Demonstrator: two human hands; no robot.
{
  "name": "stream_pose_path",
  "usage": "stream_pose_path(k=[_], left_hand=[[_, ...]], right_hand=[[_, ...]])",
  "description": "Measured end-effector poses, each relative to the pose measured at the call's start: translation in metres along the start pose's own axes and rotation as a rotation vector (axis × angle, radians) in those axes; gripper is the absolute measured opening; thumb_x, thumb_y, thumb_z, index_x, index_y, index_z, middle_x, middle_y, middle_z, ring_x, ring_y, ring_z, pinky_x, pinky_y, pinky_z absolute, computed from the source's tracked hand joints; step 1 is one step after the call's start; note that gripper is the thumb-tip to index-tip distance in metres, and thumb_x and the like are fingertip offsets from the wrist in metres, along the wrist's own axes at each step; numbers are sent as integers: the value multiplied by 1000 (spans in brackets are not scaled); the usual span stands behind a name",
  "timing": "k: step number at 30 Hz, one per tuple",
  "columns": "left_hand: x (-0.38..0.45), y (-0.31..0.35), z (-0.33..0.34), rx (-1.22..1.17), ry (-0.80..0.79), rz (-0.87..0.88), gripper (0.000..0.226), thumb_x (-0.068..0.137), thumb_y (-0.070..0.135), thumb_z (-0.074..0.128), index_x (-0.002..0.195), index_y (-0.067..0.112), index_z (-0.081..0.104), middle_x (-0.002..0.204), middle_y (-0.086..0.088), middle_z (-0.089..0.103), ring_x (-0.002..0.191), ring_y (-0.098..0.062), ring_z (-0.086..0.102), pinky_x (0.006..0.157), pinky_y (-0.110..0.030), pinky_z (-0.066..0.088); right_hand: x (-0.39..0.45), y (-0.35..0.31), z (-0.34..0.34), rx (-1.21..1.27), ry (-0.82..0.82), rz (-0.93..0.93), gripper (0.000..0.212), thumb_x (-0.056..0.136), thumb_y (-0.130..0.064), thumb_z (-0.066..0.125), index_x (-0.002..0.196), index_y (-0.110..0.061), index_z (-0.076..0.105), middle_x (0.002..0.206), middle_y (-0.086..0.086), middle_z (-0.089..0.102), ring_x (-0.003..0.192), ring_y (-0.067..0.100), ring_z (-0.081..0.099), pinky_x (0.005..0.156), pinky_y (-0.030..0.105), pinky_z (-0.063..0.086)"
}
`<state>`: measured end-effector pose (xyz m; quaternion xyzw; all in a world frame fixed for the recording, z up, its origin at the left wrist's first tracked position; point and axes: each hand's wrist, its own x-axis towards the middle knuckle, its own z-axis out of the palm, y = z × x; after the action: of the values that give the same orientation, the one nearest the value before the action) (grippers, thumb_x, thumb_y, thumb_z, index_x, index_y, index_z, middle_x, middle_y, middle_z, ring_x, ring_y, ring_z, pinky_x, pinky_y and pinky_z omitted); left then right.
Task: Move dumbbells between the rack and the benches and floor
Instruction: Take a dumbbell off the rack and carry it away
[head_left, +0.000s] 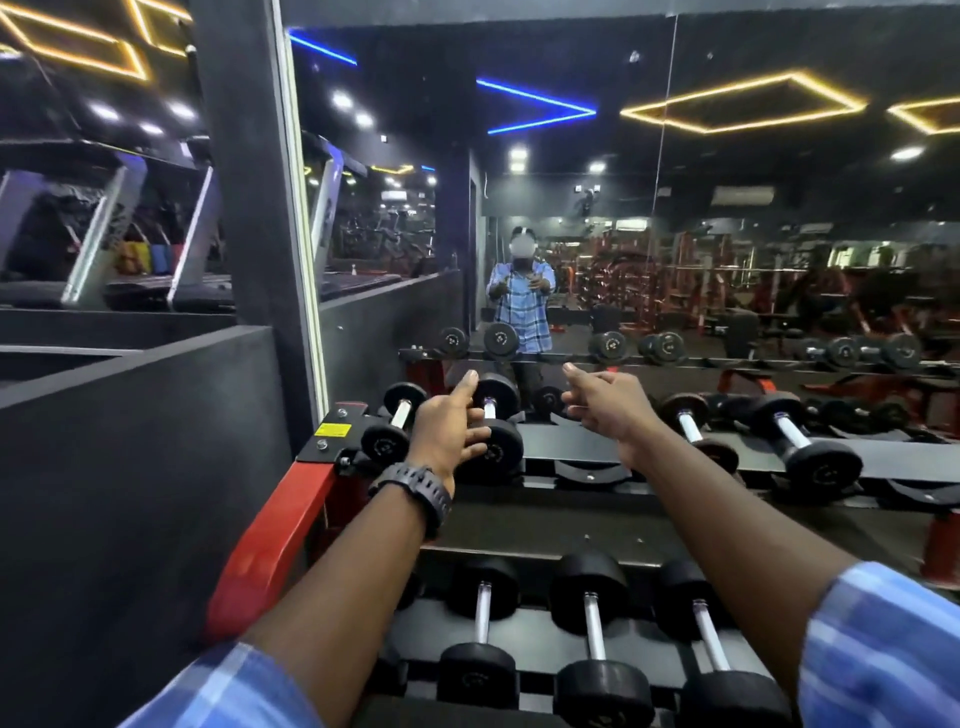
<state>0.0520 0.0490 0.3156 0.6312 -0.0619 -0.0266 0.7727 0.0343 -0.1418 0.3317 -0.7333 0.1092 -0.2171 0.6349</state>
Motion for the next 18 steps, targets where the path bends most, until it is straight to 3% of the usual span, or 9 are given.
stream_pose_path(k=[3, 7, 10, 14, 18], left_hand=[[37, -22, 1, -161, -23, -145, 60, 97, 56, 48, 123, 3, 58, 116, -13, 64, 107, -31, 64, 85, -38, 54], [85, -58, 6, -472, -7, -386, 82, 95, 63, 43, 141, -5, 45, 140, -25, 51, 130, -38, 51, 108, -44, 43], [126, -81, 13, -623, 42, -476, 88, 95, 63, 42, 144, -9, 38, 150, -30, 40, 141, -41, 39, 116, -45, 34], [197, -108, 26, -762, 133, -540, 94, 95, 64, 43, 149, -11, 29, 156, -32, 28, 147, -41, 29, 121, -45, 27], [279, -144, 45, -810, 239, -606, 95, 93, 62, 48, 152, -8, 24, 158, -31, 25, 148, -41, 27, 122, -47, 23]], right_hand=[[39, 7, 14, -19, 5, 8, 37, 84, -46, 67, 93, -10, 72, 85, 5, 73, 73, 16, 62, 66, 29, 48], [98, 32, 38, -53, 9, 51, 39, 82, -49, 68, 96, -12, 70, 91, 6, 75, 75, 16, 65, 65, 27, 49], [149, 60, 58, -62, -11, 85, 40, 83, -47, 68, 97, -10, 69, 96, 10, 75, 77, 18, 65, 68, 28, 51], [223, 102, 87, -59, -74, 165, 39, 85, -44, 67, 99, -8, 69, 98, 10, 73, 95, 23, 69, 86, 35, 55], [307, 145, 120, -73, -105, 250, 39, 76, -49, 73, 84, -10, 69, 90, 8, 72, 86, 22, 67, 88, 40, 54]])
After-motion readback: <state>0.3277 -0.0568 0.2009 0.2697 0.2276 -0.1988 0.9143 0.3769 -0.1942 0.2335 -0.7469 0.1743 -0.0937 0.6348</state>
